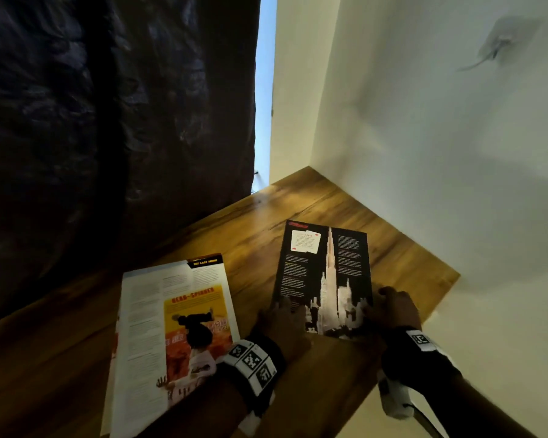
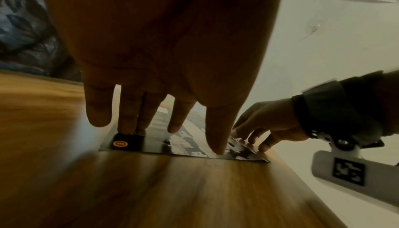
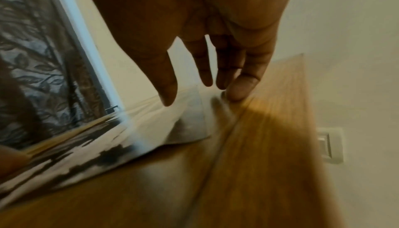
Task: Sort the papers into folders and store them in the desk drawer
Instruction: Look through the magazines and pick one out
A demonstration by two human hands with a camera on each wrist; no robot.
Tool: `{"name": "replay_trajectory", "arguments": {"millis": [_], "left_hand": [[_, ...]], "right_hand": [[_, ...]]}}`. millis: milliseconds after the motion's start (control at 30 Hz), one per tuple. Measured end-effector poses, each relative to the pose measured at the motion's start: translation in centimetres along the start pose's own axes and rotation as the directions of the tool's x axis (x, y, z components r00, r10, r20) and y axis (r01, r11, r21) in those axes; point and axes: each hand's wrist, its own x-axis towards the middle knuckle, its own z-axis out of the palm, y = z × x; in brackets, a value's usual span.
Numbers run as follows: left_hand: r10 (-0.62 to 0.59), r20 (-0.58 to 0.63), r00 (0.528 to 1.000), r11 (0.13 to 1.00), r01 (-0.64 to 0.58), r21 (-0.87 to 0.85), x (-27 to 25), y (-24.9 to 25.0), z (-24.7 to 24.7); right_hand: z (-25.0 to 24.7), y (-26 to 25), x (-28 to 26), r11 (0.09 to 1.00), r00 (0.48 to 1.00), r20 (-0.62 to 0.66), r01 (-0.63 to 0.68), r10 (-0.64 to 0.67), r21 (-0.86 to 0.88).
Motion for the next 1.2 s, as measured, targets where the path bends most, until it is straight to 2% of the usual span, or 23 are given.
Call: {"name": "replay_trajectory", "arguments": {"millis": [133,267,367,433,533,600,667,733,767,833,900,1033,1100,1167,1200], "left_hand": [[0.038,0.012,0.999,0.998,-0.038,-0.043,-0.4,1.0,0.5],[0.108,-0.006,0.994,0.993,-0.108,-0.057,-0.2,0.9,0.7],[0.149,-0.03,0.988,0.988,-0.15,-0.048,-0.1,0.7,0.8],[0.18,-0.068,0.981,0.98,-0.185,-0.069,0.1,0.2,0.7],[0.211,-0.105,0.972,0.965,-0.225,-0.138,0.8,-1.1,0.5],[0.216,-0.171,0.961,0.943,-0.251,-0.219,1.3,-2.1,0.3],[0.157,-0.241,0.958,0.92,-0.231,-0.317,1.7,-3.1,0.0],[0.049,-0.272,0.961,0.902,-0.16,-0.401,2.4,-4.2,-0.6],[-0.008,-0.267,0.964,0.871,-0.124,-0.474,2.8,-4.8,-0.7],[-0.061,-0.263,0.963,0.75,-0.129,-0.648,2.6,-5.8,-1.5],[-0.1,-0.279,0.955,0.621,-0.159,-0.767,1.3,-6.9,-2.4],[-0.236,-0.247,0.94,0.407,-0.135,-0.903,-0.8,-10.3,-2.0],[-0.26,-0.254,0.932,0.36,-0.151,-0.921,-1.8,-11.9,-1.3],[-0.289,-0.283,0.915,0.38,-0.162,-0.911,-3.5,-13.5,-0.6],[-0.307,-0.301,0.903,0.405,-0.162,-0.9,-4.9,-14.3,-0.5]], "right_hand": [[0.2,0.2,0.7,0.992,0.994,0.022,-0.112,0.111,0.059],[0.4,0.1,1.5,0.985,0.99,0.06,-0.134,0.128,0.108],[0.2,-0.5,1.6,0.948,0.987,0.09,-0.156,0.136,0.277],[0.1,-0.8,1.8,0.91,0.988,0.066,-0.155,0.141,0.384],[0.0,-1.2,1.3,0.823,0.99,0.04,-0.136,0.137,0.552],[-0.2,-1.2,0.6,0.753,0.991,0.049,-0.125,0.123,0.646],[-0.8,-1.4,-0.3,0.65,0.992,0.051,-0.114,0.115,0.751],[-1.4,-1.6,-1.3,0.535,0.99,0.079,-0.128,0.115,0.835],[-1.6,-1.8,-1.8,0.488,0.989,0.103,-0.141,0.104,0.861],[-1.8,-2.3,-2.8,0.427,0.99,0.136,-0.143,0.047,0.893],[-1.6,-3.0,-3.9,0.411,0.988,0.151,-0.131,-0.016,0.902],[-0.7,-5.3,-6.6,0.413,0.98,0.172,-0.115,-0.103,0.904],[-0.1,-6.6,-7.8,0.413,0.975,0.181,-0.114,-0.125,0.903],[0.8,-7.9,-8.8,0.462,0.974,0.177,-0.093,-0.141,0.882],[1.5,-8.7,-9.3,0.519,0.975,0.159,-0.056,-0.155,0.853]]}}
